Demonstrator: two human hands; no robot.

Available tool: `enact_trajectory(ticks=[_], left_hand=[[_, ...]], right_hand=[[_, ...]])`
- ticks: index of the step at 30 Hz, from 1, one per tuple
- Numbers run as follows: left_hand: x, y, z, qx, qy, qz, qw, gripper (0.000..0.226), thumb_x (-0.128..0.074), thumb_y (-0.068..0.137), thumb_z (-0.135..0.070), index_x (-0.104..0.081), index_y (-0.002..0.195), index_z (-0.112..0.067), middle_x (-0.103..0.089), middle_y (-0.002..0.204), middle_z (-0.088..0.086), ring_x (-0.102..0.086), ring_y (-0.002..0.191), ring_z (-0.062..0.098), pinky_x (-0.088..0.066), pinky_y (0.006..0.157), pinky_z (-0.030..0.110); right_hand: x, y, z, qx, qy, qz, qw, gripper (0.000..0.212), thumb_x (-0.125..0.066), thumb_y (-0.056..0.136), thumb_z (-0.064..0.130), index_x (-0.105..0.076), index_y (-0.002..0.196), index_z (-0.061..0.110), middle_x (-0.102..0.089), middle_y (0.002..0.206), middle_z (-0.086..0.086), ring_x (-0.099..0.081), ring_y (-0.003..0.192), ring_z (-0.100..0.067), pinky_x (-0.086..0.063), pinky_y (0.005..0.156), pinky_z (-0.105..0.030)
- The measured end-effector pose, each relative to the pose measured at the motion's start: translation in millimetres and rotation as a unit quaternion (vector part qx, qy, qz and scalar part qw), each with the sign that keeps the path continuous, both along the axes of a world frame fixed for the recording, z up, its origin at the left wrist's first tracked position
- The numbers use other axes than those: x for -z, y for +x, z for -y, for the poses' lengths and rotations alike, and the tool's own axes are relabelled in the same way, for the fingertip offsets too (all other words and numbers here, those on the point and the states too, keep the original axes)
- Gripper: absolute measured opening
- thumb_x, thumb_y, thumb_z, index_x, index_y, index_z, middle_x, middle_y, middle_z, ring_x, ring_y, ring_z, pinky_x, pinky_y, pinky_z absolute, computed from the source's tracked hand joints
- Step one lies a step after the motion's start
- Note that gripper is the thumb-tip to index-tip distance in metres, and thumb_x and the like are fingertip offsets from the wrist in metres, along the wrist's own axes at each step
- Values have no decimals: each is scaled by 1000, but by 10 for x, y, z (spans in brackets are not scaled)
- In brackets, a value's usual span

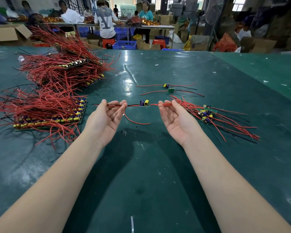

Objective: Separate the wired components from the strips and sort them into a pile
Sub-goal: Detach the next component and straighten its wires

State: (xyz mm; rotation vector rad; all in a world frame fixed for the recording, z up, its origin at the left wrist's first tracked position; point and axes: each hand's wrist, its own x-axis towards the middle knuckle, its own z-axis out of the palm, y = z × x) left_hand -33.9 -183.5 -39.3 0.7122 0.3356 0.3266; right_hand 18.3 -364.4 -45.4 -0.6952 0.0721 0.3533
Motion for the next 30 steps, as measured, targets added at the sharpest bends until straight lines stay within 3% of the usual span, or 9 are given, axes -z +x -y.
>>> enact_trajectory(ticks=[5,11,16,24,30], left_hand=[[8,3,-60,-23,-34,18,999,39,-31,106,-19,-55,84,2,-73,74,14,-73,70,18,-56,60,17],[14,-9,-27,-26,-61,26,997,39,-32,106,-16,-56,84,5,-72,74,18,-73,72,24,-57,63,21],[11,-5,-68,-48,-67,20,996,45,-30,107,-22,-57,86,6,-72,73,18,-73,70,23,-56,59,20],[11,-37,-77,-38,-67,33,996,42,-30,106,-16,-58,85,8,-72,75,19,-73,73,25,-56,60,20],[-7,-29,-87,-20,-58,32,998,44,-29,106,-18,-58,86,8,-72,76,20,-74,72,24,-57,60,20]], right_hand=[[-24,-12,10,41,53,-28,997,19,-53,98,9,-63,90,-4,-73,75,-14,-73,67,-17,-57,57,-21],[-1,0,9,93,20,-30,995,19,-49,99,4,-61,89,-7,-72,67,-14,-72,62,-19,-58,57,-23],[-10,17,38,99,18,-30,994,25,-50,101,15,-63,91,-3,-72,71,-16,-73,65,-20,-56,54,-22],[-10,45,79,169,3,-18,985,18,-51,97,4,-61,86,-6,-72,65,-12,-72,61,-18,-55,54,-20],[-30,83,161,179,-6,-16,984,24,-47,101,14,-63,90,-1,-72,66,-11,-72,61,-17,-54,52,-20]])
